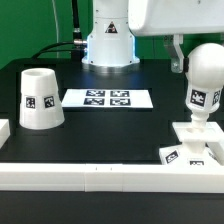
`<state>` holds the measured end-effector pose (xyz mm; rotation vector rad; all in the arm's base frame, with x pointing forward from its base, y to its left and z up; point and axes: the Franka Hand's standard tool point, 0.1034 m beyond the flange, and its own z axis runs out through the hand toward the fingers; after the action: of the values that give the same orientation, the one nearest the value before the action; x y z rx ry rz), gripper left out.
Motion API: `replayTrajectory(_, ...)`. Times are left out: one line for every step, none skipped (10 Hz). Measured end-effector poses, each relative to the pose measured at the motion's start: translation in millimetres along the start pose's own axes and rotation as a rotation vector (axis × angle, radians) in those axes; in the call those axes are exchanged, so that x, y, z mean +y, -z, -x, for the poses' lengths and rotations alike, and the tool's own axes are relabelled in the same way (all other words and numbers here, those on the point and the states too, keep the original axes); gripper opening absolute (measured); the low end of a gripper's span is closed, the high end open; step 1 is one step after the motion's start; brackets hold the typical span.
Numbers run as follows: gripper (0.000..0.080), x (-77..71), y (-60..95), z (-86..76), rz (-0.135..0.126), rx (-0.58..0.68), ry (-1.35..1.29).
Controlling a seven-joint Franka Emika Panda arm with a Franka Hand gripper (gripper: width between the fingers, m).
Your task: Assemble lamp
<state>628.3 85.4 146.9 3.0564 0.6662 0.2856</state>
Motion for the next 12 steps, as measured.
replayTrajectory(0.0571,-0.2,-2.1,1.1,-0.001,-0.003,0.0)
replayTrajectory(0.0571,-0.2,-3.1,1.7,-0.002,-0.005,-0.001)
replayTrajectory(0.0571,-0.2,-3.4,1.8,-0.002,-0.006,-0.001)
replayTrajectory(0.0571,-0.3,-4.5,2.2,-0.002,-0.007,-0.001)
replayTrajectory(0.0571,-0.5,-7.9,3.1,-0.002,-0.007,-0.001)
replayTrajectory(0.0571,-1.0,-12.6,4.5,-0.003,-0.008,-0.001)
replayTrajectory(0.0571,-0.6,-15.4,3.6,-0.001,0.0,-0.002)
replayTrajectory(0.0571,-0.5,-15.9,2.5,0.003,0.013,-0.002)
replayTrajectory(0.0571,-0.6,-16.0,1.6,0.007,0.024,-0.002)
replayTrajectory(0.0571,-0.7,-16.0,1.0,0.009,0.034,-0.001)
replayTrajectory(0.0571,-1.1,-16.2,0.8,0.013,0.047,-0.002)
replayTrajectory(0.0571,-1.5,-16.3,0.5,0.018,0.065,-0.002)
